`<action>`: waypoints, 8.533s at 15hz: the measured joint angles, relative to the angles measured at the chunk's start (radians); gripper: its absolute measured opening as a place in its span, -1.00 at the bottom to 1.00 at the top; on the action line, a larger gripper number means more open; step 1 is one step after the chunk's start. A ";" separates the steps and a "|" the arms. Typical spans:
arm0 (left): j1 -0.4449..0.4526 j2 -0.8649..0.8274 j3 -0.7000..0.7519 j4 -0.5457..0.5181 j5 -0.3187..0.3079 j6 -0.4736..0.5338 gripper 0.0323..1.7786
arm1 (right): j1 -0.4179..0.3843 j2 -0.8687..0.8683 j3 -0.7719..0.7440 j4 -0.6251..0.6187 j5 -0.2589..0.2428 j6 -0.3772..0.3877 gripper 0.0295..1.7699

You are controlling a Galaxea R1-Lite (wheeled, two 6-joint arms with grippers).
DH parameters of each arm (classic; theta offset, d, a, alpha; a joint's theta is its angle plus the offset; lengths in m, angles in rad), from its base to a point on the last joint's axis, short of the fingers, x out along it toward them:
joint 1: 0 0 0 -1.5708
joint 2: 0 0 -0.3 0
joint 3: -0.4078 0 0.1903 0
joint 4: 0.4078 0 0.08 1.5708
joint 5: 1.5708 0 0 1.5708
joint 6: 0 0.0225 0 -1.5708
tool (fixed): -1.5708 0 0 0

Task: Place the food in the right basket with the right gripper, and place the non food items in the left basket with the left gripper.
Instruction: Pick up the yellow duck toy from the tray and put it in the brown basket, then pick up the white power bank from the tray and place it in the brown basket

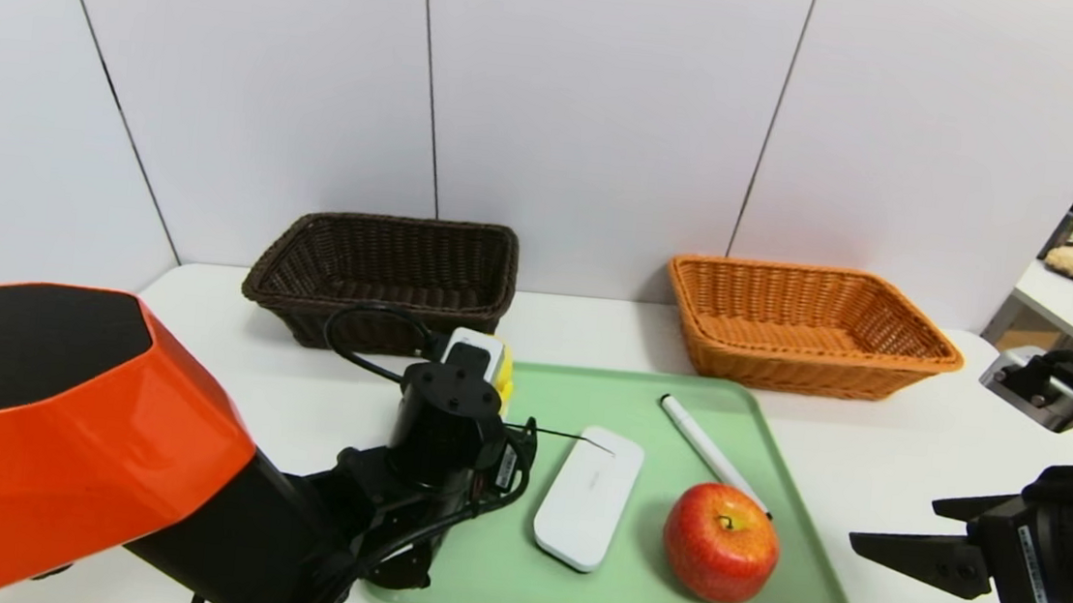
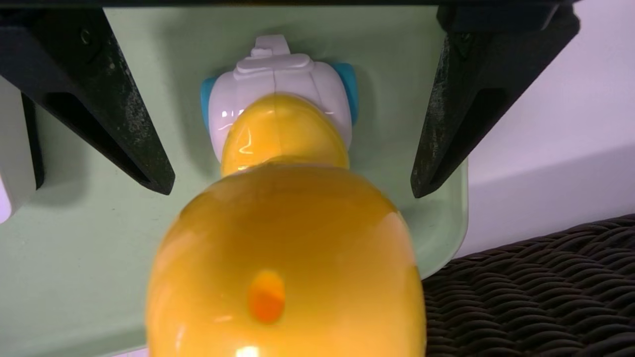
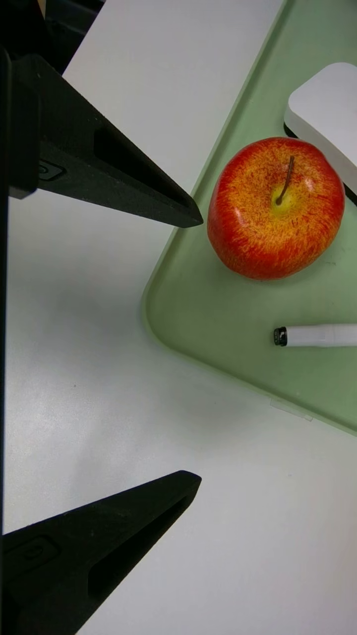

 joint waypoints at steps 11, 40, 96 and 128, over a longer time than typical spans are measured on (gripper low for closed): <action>0.023 0.013 -0.040 0.004 0.000 0.022 0.90 | 0.001 0.001 0.005 0.000 0.000 -0.001 0.92; -0.045 -0.185 0.042 0.029 0.003 0.068 -0.18 | 0.009 0.006 0.011 -0.001 0.000 -0.001 0.92; 0.531 -0.141 -0.754 0.824 -0.260 0.110 0.80 | 0.002 0.053 -0.004 -0.082 0.000 0.002 0.92; -0.227 -0.104 -0.526 1.042 -0.061 -0.200 0.90 | 0.002 0.013 0.001 -0.082 0.000 0.037 0.92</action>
